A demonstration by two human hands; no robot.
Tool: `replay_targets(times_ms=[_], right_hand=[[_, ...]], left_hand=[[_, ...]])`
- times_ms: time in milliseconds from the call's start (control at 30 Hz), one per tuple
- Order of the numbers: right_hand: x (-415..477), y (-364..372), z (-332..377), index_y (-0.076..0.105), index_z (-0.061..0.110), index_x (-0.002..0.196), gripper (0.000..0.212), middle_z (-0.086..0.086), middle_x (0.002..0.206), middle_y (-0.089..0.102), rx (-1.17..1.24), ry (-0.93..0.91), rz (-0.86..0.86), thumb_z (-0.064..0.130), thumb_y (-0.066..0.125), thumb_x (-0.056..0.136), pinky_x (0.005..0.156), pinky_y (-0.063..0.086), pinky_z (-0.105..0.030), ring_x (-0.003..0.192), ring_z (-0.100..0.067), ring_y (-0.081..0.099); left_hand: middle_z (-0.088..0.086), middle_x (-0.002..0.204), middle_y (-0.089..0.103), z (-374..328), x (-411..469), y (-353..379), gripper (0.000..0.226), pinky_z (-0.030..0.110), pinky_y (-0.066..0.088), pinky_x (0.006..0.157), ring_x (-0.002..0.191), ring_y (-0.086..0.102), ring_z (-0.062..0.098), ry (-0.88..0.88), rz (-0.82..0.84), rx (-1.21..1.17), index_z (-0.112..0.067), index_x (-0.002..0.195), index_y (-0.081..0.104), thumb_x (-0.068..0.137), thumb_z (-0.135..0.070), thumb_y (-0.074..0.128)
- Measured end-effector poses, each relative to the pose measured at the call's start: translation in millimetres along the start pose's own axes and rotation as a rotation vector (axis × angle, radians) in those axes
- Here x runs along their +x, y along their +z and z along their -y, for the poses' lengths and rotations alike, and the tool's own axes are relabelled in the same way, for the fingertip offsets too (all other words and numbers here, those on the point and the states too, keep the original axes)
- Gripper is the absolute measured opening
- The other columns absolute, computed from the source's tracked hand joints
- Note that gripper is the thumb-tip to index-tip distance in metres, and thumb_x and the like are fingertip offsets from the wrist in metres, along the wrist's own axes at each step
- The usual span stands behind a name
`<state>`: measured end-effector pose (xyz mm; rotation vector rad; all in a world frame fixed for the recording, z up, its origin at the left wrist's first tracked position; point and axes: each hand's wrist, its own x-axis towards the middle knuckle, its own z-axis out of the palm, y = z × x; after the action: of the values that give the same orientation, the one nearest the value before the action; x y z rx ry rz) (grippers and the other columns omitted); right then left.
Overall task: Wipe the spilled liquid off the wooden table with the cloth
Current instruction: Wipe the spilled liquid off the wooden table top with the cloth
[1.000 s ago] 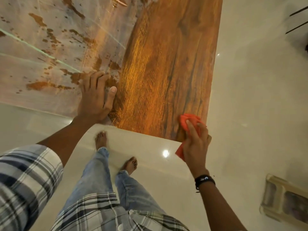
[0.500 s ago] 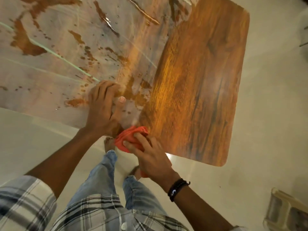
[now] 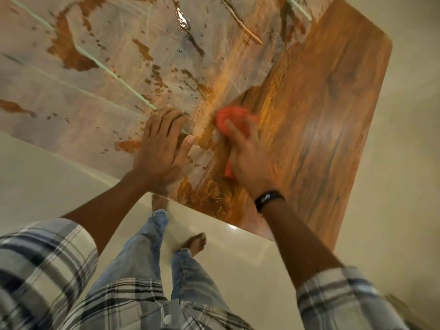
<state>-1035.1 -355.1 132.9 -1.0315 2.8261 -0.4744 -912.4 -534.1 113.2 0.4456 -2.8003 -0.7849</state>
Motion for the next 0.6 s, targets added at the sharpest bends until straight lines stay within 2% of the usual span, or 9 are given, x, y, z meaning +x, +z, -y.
replay_targets(times_ms=[133,233,300,367,433,500,600], right_hand=[[-115,19,61,0.05,0.03,0.141,0.066,-0.007,0.144,0.039,0.023,-0.244,0.147,0.013,0.068,0.08,0.088,0.053,-0.04,0.115,-0.026,0.04],[-133,16,52,0.051,0.033,0.139,0.078,-0.004,0.142,0.042,0.009,-0.332,0.214,0.017,0.082,0.069,0.082,0.054,-0.037,0.11,-0.026,0.044],[-99,7,26,0.047,0.036,0.141,0.074,-0.004,0.146,0.041,-0.003,-0.301,0.179,0.019,0.079,0.077,0.096,0.051,-0.042,0.12,-0.027,0.044],[-47,-3,-10,0.045,0.038,0.144,0.06,-0.003,0.153,0.035,0.009,-0.203,0.156,0.017,0.062,0.09,0.107,0.043,-0.048,0.131,-0.028,0.038],[10,-14,-41,0.049,0.036,0.142,0.051,-0.007,0.152,0.035,0.017,-0.005,0.056,0.015,0.051,0.096,0.102,0.044,-0.049,0.126,-0.032,0.04],[55,-20,-57,0.053,0.034,0.139,0.047,-0.011,0.15,0.038,0.016,0.158,-0.013,0.013,0.047,0.097,0.099,0.044,-0.052,0.122,-0.037,0.042],[64,-17,-37,0.055,0.032,0.138,0.045,-0.013,0.147,0.04,-0.025,0.148,-0.051,0.014,0.048,0.097,0.101,0.04,-0.046,0.123,-0.038,0.042]], left_hand=[[0.016,0.145,0.048,0,-1,0,0.056,0.051,0.025,0.119,0.142,0.036,0.034,-0.023,-0.004,-0.085,-0.003,0.136,0.052,0.103,-0.041,0.028],[0.017,0.145,0.049,0,-2,1,0.055,0.052,0.026,0.119,0.143,0.035,0.034,-0.015,-0.017,-0.086,-0.002,0.136,0.052,0.103,-0.039,0.029],[0.018,0.145,0.049,0,-2,1,0.055,0.053,0.027,0.118,0.143,0.035,0.034,-0.017,-0.003,-0.071,-0.002,0.136,0.052,0.103,-0.04,0.03],[0.017,0.145,0.048,0,-2,1,0.056,0.053,0.027,0.118,0.143,0.034,0.034,-0.022,0.014,-0.062,-0.002,0.137,0.052,0.103,-0.04,0.029],[0.017,0.145,0.048,1,-2,2,0.056,0.053,0.026,0.119,0.143,0.034,0.034,-0.024,0.021,-0.057,-0.002,0.137,0.052,0.103,-0.041,0.028],[0.017,0.145,0.049,1,-3,2,0.057,0.05,0.024,0.12,0.143,0.034,0.033,-0.026,0.021,-0.064,-0.002,0.137,0.052,0.103,-0.041,0.027],[0.014,0.145,0.05,1,-1,2,0.057,0.048,0.024,0.121,0.142,0.036,0.03,-0.025,0.033,-0.076,-0.004,0.138,0.052,0.103,-0.041,0.027]])
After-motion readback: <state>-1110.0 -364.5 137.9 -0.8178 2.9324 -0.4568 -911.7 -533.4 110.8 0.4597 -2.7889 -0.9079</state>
